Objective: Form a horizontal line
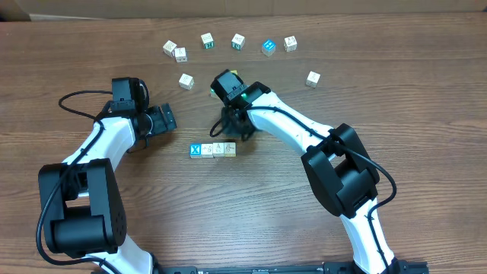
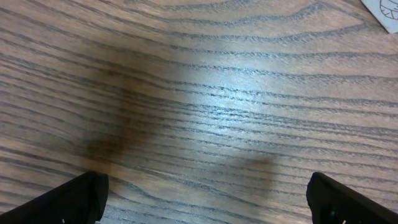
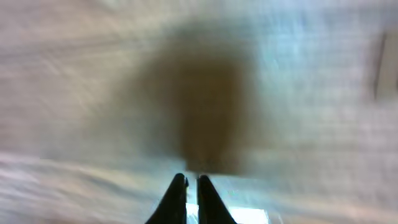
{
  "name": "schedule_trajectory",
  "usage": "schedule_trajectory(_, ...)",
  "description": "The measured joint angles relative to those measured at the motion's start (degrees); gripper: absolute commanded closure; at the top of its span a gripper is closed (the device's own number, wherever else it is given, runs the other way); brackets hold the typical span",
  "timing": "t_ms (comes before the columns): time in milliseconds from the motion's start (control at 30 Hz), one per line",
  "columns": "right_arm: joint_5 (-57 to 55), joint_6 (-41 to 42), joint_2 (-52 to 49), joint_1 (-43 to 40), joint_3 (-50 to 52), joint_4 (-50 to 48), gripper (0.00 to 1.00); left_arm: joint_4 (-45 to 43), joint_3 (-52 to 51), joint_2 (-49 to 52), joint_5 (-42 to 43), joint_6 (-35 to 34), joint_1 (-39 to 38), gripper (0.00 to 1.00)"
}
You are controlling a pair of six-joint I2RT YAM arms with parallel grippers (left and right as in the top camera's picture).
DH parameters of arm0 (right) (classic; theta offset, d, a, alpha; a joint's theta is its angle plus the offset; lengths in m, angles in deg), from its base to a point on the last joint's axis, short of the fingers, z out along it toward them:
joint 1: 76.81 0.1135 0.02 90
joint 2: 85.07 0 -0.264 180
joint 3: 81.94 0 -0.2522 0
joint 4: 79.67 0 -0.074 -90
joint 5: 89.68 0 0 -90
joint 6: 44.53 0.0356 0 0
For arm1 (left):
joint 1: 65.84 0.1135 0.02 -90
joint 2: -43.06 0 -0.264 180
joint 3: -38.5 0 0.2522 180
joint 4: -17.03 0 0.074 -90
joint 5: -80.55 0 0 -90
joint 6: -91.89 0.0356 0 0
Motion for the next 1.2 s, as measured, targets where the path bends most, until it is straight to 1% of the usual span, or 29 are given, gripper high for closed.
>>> schedule_trajectory(167,0.9,-0.9,0.0,0.0,0.0,-7.1,0.96,0.0,0.0,0.0,0.0,0.0,0.0,0.0)
schedule_trajectory(267,2.4,-0.9,0.0,0.1,0.0,-8.0,0.96,0.0,0.0,0.0,0.0,0.0,0.0,0.01)
schedule_trajectory(933,4.1,-0.5,0.0,4.8,0.0,-3.4,0.96,0.0,0.0,0.0,0.0,0.0,0.0,0.01)
schedule_trajectory(1200,4.1,1.7,0.0,4.8,0.0,-1.7,0.96,0.0,0.0,0.0,0.0,0.0,0.0,0.01)
